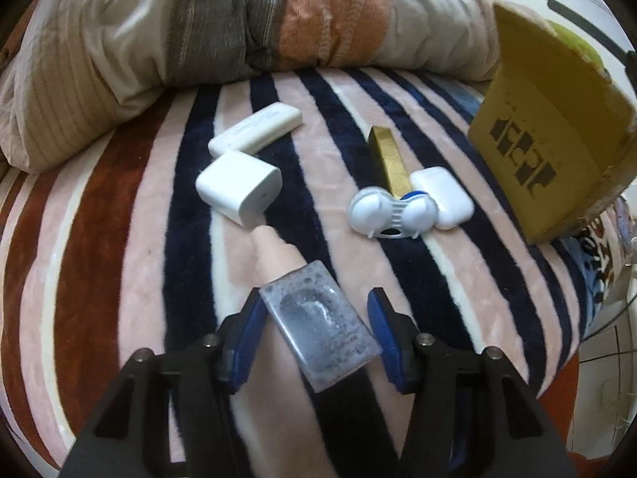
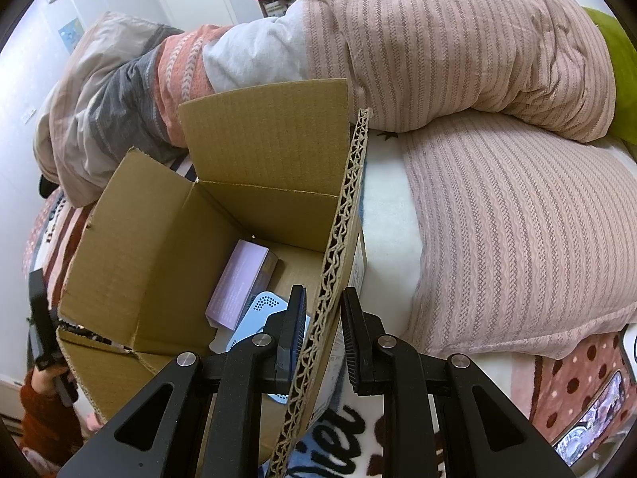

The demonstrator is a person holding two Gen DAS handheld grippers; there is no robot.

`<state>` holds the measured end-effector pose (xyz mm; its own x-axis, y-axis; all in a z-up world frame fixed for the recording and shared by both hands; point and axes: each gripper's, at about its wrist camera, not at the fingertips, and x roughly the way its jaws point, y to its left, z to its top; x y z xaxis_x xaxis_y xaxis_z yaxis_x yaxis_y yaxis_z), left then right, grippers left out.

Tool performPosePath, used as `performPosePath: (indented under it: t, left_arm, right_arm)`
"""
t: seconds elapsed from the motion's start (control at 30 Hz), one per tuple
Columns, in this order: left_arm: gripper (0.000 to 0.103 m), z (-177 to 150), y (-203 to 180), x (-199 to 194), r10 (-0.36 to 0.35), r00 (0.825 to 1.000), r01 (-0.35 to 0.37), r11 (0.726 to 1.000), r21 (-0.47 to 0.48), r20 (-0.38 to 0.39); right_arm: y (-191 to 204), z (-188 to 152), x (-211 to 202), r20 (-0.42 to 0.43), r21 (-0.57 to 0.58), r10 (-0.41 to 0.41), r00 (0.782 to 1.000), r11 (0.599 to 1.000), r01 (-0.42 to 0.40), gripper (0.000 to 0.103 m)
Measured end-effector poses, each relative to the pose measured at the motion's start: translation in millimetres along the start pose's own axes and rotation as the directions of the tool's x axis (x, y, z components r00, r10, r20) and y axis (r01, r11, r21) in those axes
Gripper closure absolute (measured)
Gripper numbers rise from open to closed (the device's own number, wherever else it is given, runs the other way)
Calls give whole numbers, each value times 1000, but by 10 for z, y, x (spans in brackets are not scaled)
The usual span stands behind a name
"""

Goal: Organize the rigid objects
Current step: 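Grasp the clear bottle with beige cap using the left tool and lift, then lower the bottle into the cardboard box and open the left tool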

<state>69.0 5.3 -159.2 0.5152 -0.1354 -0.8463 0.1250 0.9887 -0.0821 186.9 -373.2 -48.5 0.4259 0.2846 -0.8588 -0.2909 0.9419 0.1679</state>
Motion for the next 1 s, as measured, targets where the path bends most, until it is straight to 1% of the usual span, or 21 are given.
performPosePath:
  t: [0.03,0.27,0.4,0.5,0.57,0.63,0.73,0.8,0.87,0.93,1.0]
  left_arm:
    - [75,20,10,-66,7,1000,-7,1000,6,3]
    - [75,250,7,-362,21,998,-24,998,52,52]
    - [75,438,-126,-685,6,991,-18,996,85,131]
    - [75,635,-307,-1004,-15,978,-12,991,132,207]
    - [75,791,-467,-1244,-51,966,8,986,166,254]
    - [75,945,-631,-1421,-94,955,38,979,198,282]
    - [75,1163,-910,-1600,-150,943,72,964,255,299]
    - [75,1322,-1176,-1622,-191,939,98,946,308,287]
    - [75,1473,-1407,-1553,-233,939,141,932,333,254]
    - [75,1606,-1632,-1400,-269,942,189,919,346,201]
    - [75,1736,-1840,-1149,-303,945,245,906,344,125]
  right_arm:
    - [-2,0,1,1,-1,0,1000,1000,0,88]
    - [-2,-4,-2,2,-2,0,1000,1000,0,88]
    - [2,-5,-2,2,-1,1,1000,1000,-1,88]
    - [7,-2,-1,2,-1,0,1000,1000,0,88]
    - [8,2,0,1,-2,0,1000,1000,0,88]
    - [5,3,1,2,0,2,1000,1000,-2,88]
    - [13,-1,3,3,0,2,1000,1000,-2,88]
    - [10,-3,1,3,1,2,1000,1000,-2,88]
    - [11,2,4,3,0,2,1000,1000,-2,88]
    - [15,-4,1,5,0,2,1000,1000,-2,88]
    - [19,-15,-7,7,-2,2,1000,1000,-2,88]
